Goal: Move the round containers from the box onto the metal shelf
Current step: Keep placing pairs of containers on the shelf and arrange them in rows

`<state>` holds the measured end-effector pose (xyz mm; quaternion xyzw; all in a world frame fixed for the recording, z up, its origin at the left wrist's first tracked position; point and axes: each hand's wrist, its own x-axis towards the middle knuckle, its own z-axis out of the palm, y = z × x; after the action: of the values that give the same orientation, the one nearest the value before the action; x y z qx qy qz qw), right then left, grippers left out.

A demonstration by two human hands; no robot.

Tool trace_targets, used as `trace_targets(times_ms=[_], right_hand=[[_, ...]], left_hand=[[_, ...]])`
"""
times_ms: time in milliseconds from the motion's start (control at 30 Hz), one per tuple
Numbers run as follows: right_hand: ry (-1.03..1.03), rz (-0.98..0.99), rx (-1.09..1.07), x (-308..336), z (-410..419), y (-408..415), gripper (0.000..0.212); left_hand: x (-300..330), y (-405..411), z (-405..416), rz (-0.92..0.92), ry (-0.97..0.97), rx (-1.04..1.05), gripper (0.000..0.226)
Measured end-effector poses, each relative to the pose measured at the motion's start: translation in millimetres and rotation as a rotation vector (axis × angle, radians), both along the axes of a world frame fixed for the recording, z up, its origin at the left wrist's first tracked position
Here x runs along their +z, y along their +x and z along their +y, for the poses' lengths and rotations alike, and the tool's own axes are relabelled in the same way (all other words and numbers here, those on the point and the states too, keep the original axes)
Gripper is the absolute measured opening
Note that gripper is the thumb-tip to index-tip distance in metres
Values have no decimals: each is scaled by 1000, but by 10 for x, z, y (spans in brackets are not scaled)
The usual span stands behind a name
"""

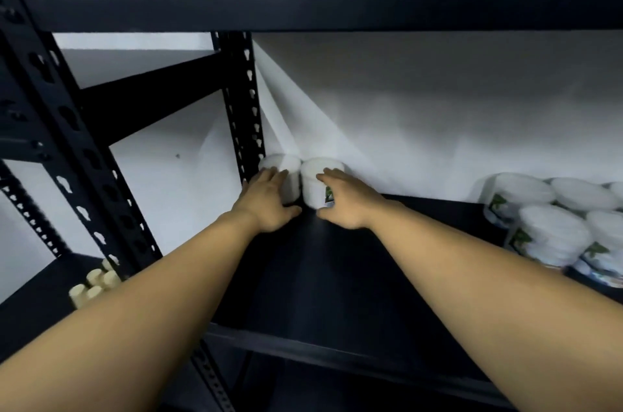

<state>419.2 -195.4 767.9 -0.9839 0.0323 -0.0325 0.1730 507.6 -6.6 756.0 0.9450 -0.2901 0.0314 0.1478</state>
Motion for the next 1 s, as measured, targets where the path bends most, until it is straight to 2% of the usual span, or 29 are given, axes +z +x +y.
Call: trace_targets(times_ms=[200,567,767,1000], right_hand=[[83,-129,-43,-134,-123,-275,71],[133,-277,-39,-272,-311,-1578,56],[57,-245,-16,-188,-431,-2154,51],[1,-188,3,-52,-557,-2385,44]], left_hand=[[-147,-221,113,-61,-150,-69,86],[-239,-1158,205,-154,-220,-223,70],[-216,-1536,119,-125,-307,-351,51],[-71,-1586,-54,2,-418,-432,21]])
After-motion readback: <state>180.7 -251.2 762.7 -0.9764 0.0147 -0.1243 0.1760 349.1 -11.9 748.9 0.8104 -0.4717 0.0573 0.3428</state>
